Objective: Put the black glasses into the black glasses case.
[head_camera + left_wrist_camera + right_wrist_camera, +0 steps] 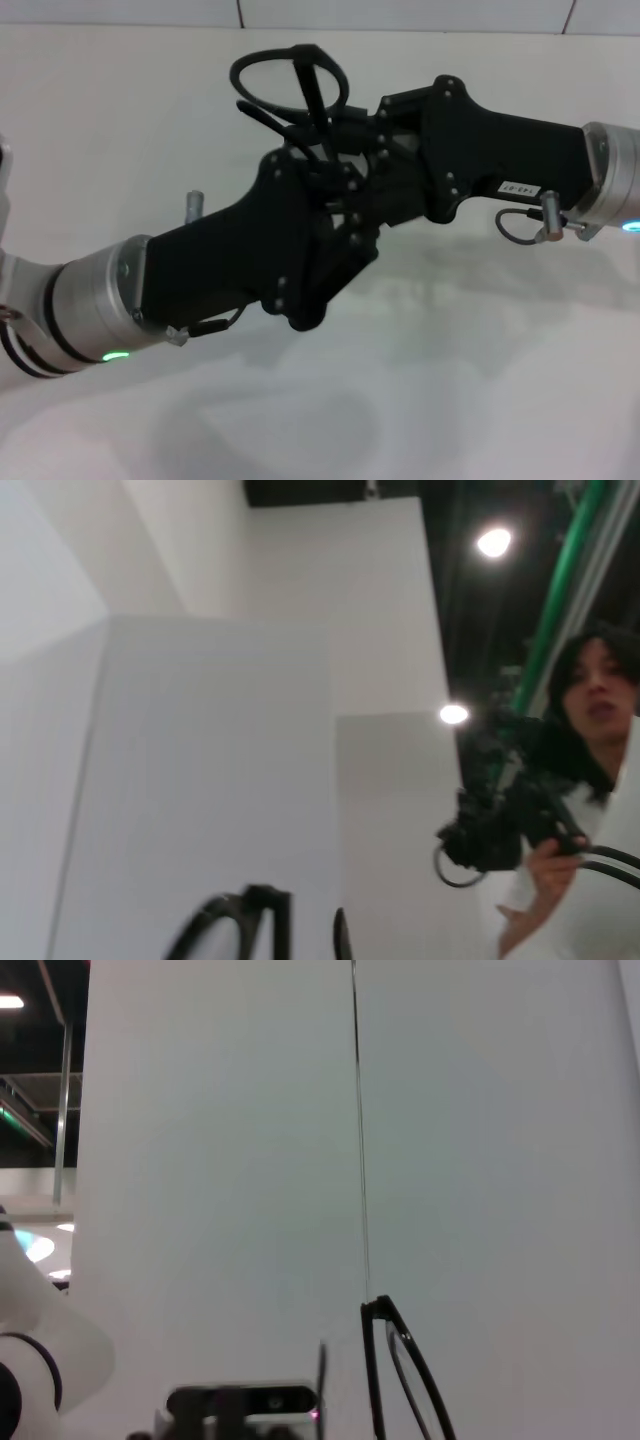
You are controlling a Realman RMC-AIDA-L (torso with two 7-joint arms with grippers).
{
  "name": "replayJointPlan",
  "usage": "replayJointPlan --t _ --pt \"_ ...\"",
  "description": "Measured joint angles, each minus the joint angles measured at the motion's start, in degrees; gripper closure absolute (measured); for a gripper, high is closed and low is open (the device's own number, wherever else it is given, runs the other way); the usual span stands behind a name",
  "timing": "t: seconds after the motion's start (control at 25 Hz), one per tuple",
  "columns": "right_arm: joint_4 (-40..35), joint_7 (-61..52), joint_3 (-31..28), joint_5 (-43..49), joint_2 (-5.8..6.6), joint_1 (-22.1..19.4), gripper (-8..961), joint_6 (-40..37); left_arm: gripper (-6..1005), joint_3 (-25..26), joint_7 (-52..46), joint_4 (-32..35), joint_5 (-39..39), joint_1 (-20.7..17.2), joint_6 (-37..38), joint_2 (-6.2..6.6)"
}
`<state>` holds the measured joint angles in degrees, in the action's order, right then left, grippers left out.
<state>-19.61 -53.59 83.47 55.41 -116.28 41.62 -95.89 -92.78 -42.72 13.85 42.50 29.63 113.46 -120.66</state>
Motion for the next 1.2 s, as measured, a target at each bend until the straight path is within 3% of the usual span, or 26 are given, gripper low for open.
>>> replayJointPlan --t 1.2 --pt "-0.5 0.1 4.3 -3.5 0.0 -0.5 916 1.6 940 -0.4 -1.8 -0.9 -1.1 -1.7 -1.6 0.22"
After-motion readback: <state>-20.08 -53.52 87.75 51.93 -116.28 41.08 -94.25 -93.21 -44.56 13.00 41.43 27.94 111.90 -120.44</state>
